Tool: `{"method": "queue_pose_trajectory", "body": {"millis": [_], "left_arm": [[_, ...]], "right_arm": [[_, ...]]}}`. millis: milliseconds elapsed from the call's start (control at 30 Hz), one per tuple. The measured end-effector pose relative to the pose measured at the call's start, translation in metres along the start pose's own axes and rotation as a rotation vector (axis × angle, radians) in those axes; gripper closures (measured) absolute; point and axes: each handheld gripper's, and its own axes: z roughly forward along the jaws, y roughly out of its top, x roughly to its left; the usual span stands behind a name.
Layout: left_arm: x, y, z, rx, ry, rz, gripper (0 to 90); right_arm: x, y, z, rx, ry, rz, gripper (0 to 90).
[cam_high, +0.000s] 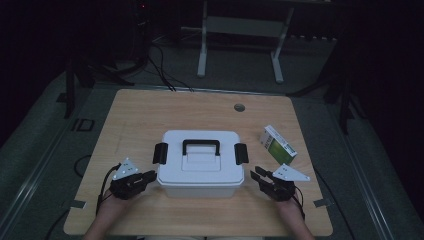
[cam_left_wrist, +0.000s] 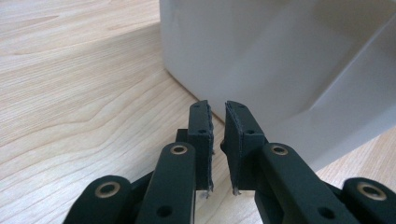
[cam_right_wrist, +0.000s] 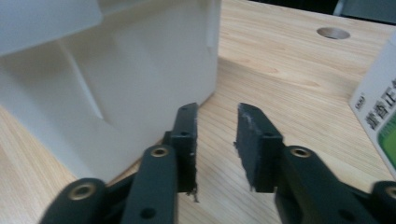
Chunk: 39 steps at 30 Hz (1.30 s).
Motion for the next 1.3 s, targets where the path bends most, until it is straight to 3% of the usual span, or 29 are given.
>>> {"method": "queue_pose_trajectory", "body": {"millis": [67,100,133,200,267,333,367,633,700,800,1100,1300], "left_arm": [[0.000,0.000,-0.001,0.007,0.007,0.004,78.6],[0.001,0.000,-0.002,0.012,0.004,0.003,76.3],[0.001,0.000,-0.002,0.015,0.002,0.005,76.3],[0.001,0.000,-0.003,0.027,-0.002,0.009,71.8],[0.002,-0.001,-0.004,0.033,-0.022,0.004,67.3],[0.004,-0.001,-0.006,0.039,-0.037,0.002,64.0],[0.004,-0.002,-0.006,0.039,-0.045,0.000,60.8],[0.009,-0.003,-0.011,0.092,-0.079,-0.015,40.9],[0.011,-0.004,-0.011,0.117,-0.083,-0.009,37.6],[0.012,-0.004,-0.011,0.149,-0.094,-0.012,33.7],[0.015,-0.007,-0.011,0.251,-0.087,0.008,28.5],[0.017,-0.005,-0.014,0.311,-0.112,0.032,28.5]], "right_arm": [[-0.002,-0.001,-0.002,0.001,0.000,0.004,61.8],[-0.004,-0.002,-0.003,0.008,0.000,0.004,51.5],[-0.004,-0.002,-0.003,0.008,0.000,0.004,51.5],[-0.006,-0.003,-0.004,0.016,-0.001,0.003,41.8],[-0.010,-0.005,-0.004,0.020,0.014,0.018,33.3],[-0.013,-0.007,-0.005,0.029,0.047,0.019,18.4],[-0.013,-0.008,-0.004,0.037,0.054,0.014,17.0],[-0.019,-0.015,-0.008,0.045,0.072,0.012,14.1],[-0.020,-0.016,-0.010,0.034,0.067,-0.021,14.0],[-0.020,-0.018,-0.013,0.035,0.068,-0.029,14.1],[-0.025,-0.023,-0.019,0.033,0.078,-0.003,14.1],[-0.028,-0.026,-0.020,0.037,0.084,0.010,14.1]]}}
